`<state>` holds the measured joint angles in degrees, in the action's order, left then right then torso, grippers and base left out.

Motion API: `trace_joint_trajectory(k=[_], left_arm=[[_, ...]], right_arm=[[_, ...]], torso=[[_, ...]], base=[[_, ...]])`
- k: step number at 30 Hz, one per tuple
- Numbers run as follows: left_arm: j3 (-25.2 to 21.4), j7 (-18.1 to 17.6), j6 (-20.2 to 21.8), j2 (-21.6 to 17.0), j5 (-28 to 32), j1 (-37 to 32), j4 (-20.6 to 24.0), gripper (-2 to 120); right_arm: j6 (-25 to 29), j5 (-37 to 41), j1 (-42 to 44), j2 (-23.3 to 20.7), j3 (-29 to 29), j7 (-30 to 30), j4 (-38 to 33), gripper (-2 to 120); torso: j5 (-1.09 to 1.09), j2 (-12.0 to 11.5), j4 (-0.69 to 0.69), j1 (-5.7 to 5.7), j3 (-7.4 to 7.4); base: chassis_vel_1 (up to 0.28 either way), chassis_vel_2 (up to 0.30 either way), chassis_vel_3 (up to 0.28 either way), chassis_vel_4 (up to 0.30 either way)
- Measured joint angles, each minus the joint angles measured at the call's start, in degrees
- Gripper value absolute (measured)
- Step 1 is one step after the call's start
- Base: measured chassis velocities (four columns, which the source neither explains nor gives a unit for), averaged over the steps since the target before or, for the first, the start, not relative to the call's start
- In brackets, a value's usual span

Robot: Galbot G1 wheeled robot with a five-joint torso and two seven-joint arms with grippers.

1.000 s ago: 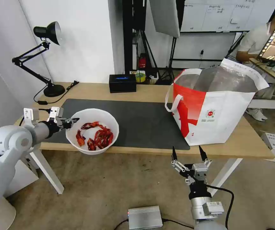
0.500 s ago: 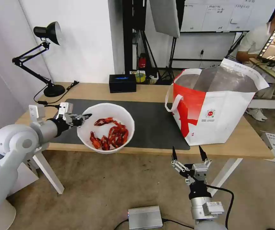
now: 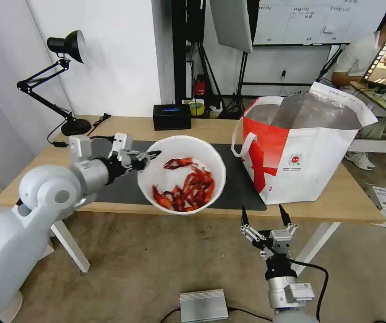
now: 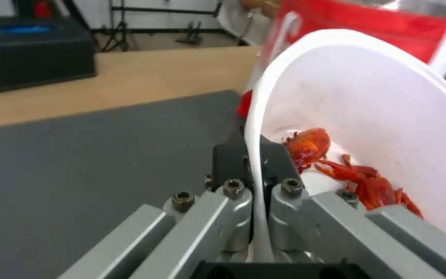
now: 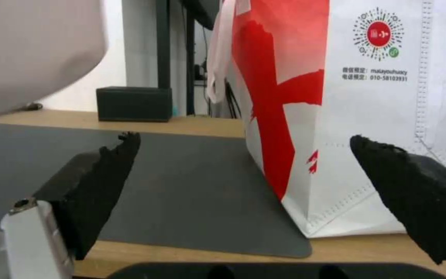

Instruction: Pick up the trash from the table and place it into the takeout bag.

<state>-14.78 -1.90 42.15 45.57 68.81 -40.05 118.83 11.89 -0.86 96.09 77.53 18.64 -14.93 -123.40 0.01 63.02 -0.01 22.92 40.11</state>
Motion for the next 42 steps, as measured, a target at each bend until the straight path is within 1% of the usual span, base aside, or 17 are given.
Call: trace_joint_trajectory(k=[2, 4, 8, 11, 13, 15, 16, 19, 20, 23, 29, 32, 33, 36, 37, 40, 42], left_arm=[[0.7, -0.2, 0.0, 0.1, 0.3, 0.8, 0.1, 0], [3.2, -0.5, 0.0, 0.2, 1.0, 3.5, 0.1, 0], [5.5, -0.6, 0.0, 0.3, 1.1, 5.5, -0.2, 0], [9.2, -0.9, 0.0, 1.8, 1.1, 8.9, -1.0, 0], [9.8, -1.1, 0.0, 2.3, 1.1, 9.5, -1.1, 0], [11.8, -2.0, 0.0, 4.3, 1.5, 11.8, -1.6, 0], [11.8, -2.0, 0.0, 4.3, 1.5, 11.8, -1.6, 0], [13.9, -3.2, 0.0, 6.6, 2.2, 14.7, -2.3, 0], [13.9, -3.2, 0.0, 6.6, 2.2, 14.7, -2.3, 0], [16.3, -3.9, 0.0, 8.7, 2.9, 18.1, -3.1, 0], [19.5, -5.2, 0.0, 11.6, 3.5, 21.7, -4.6, 0], [21.9, -6.2, 0.0, 14.7, 3.9, 24.3, -6.4, 0], [21.9, -6.2, 0.0, 14.7, 3.9, 24.3, -6.4, 0], [24.2, -6.7, 0.0, 17.6, 4.1, 27.0, -8.5, 0], [24.2, -6.7, 0.0, 17.6, 4.1, 27.0, -8.5, 0], [26.0, -7.5, 0.0, 20.3, 4.2, 29.0, -10.8, 0], [26.4, -7.8, 0.0, 21.0, 4.3, 29.6, -11.4, 0]], right_arm=[[0.0, 0.0, 0.0, 0.0, 0.0, 0.0, 0.0, 100], [0.0, 0.0, 0.0, 0.0, 0.0, 0.0, 0.0, 100], [0.0, 0.0, 0.0, 0.0, 0.0, 0.0, 0.0, 100], [0.0, 0.0, 0.0, 0.0, 0.0, 0.0, 0.0, 100], [0.0, 0.0, 0.0, 0.0, 0.0, 0.0, 0.0, 100], [0.0, 0.0, 0.0, 0.0, 0.0, 0.0, 0.0, 100], [0.0, 0.0, 0.0, 0.0, 0.0, 0.0, 0.0, 100], [0.0, 0.0, 0.0, 0.0, 0.0, 0.0, 0.0, 100], [0.0, 0.0, 0.0, 0.0, 0.0, 0.0, 0.0, 100], [0.0, 0.0, 0.0, 0.0, 0.0, 0.0, 0.0, 100], [0.0, 0.0, 0.0, 0.0, 0.0, 0.0, 0.0, 100], [0.0, 0.0, 0.0, 0.0, 0.0, 0.0, 0.0, 100], [0.0, 0.0, 0.0, 0.0, 0.0, 0.0, 0.0, 100], [0.0, 0.0, 0.0, 0.0, 0.0, 0.0, 0.0, 100], [0.0, 0.0, 0.0, 0.0, 0.0, 0.0, 0.0, 100], [0.0, 0.0, 0.0, 0.0, 0.0, 0.0, 0.0, 100], [0.0, 0.0, 0.0, 0.0, 0.0, 0.0, 0.0, 100]], torso=[[0.0, 0.0, 0.0, 0.0, 0.0], [0.0, 0.0, 0.0, 0.0, 0.0], [0.0, 0.0, 0.01, 0.0, 0.0], [-0.01, 0.0, 0.01, 0.0, 0.0], [0.0, 0.0, 0.0, 0.0, 0.0], [-0.01, 0.0, 0.01, 0.0, 0.0], [-0.01, 0.0, 0.01, 0.0, 0.0], [0.0, 0.0, 0.0, 0.0, 0.0], [0.0, 0.0, 0.0, 0.0, 0.0], [0.0, 0.0, 0.0, 0.0, 0.0], [0.0, 0.0, 0.01, 0.0, 0.0], [0.0, 0.0, 0.0, 0.0, 0.0], [0.0, 0.0, 0.0, 0.0, 0.0], [0.01, 0.0, 0.0, 0.0, 0.01], [0.01, 0.0, 0.0, 0.0, 0.01], [0.0, 0.0, 0.0, 0.0, 0.01], [0.0, 0.0, 0.0, 0.0, 0.01]], base=[[0.0, 0.0, 0.0, 0.0], [0.0, 0.0, 0.0, 0.0], [0.0, 0.0, 0.0, 0.0], [0.0, 0.0, 0.0, 0.0], [0.0, 0.0, 0.0, 0.0], [0.0, 0.0, 0.0, 0.0], [0.0, 0.0, 0.0, 0.0], [0.0, 0.0, 0.0, 0.0], [0.0, 0.0, 0.0, 0.0], [0.0, 0.0, 0.0, 0.0], [0.0, 0.0, 0.0, 0.0], [0.0, 0.0, 0.0, 0.0], [0.0, 0.0, 0.0, 0.0], [0.0, 0.0, 0.0, 0.0], [0.0, 0.0, 0.0, 0.0], [0.0, 0.0, 0.0, 0.0], [0.0, 0.0, 0.0, 0.0]])
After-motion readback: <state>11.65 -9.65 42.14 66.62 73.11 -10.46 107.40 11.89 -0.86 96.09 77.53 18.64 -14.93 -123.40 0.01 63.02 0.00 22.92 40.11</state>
